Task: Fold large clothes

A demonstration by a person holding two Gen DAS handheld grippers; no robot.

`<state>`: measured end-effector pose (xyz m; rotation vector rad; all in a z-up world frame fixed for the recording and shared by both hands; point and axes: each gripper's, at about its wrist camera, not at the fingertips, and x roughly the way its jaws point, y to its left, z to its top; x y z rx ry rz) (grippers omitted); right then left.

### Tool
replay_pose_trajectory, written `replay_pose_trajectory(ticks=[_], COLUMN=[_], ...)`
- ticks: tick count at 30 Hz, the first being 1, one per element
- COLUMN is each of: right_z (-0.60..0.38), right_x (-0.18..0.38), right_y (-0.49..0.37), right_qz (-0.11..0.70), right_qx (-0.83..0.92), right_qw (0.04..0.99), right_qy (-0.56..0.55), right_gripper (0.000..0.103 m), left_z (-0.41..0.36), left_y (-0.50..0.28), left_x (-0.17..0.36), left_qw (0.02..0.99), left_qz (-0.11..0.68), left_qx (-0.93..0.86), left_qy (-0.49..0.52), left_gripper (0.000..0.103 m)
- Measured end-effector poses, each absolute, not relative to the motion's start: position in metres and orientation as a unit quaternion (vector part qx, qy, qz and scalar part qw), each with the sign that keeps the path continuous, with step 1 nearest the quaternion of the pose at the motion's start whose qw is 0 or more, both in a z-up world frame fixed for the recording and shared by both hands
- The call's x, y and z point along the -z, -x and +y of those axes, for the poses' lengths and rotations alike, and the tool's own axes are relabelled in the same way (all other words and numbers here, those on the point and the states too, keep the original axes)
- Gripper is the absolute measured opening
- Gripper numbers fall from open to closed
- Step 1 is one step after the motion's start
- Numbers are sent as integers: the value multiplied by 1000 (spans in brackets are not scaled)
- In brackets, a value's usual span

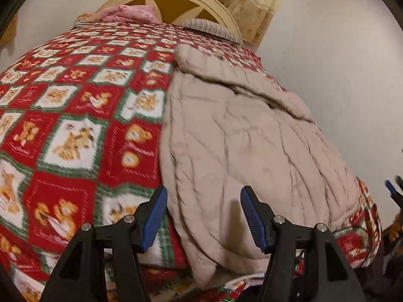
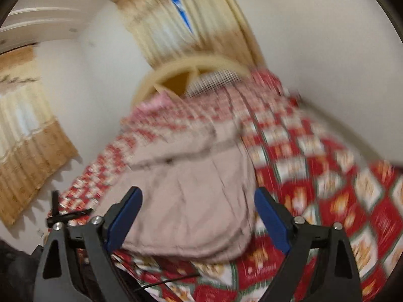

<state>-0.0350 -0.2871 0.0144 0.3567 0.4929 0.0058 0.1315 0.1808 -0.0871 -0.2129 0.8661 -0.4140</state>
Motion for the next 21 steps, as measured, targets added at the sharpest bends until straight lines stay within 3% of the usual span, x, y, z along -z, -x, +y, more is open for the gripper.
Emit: replay_pose_trajectory(ticks=[5,18,21], right_z=[-309,-296,-291], right_x=[20,95,100], right_y=[17,-21,-24], right_qz=[275,389,396], right_qx=[46,33,22], right_qw=[939,898,895], right_qy=[-199,-206,-206], right_gripper=[86,85,61], left_z=[172,193,189], left_y=[-126,-111,-110], left_x=[102,115,114], left_qw=[877,859,855], left_qz=[426,412,412], left_qx=[204,243,258], left_qy=[86,184,180], left_gripper=[61,61,61])
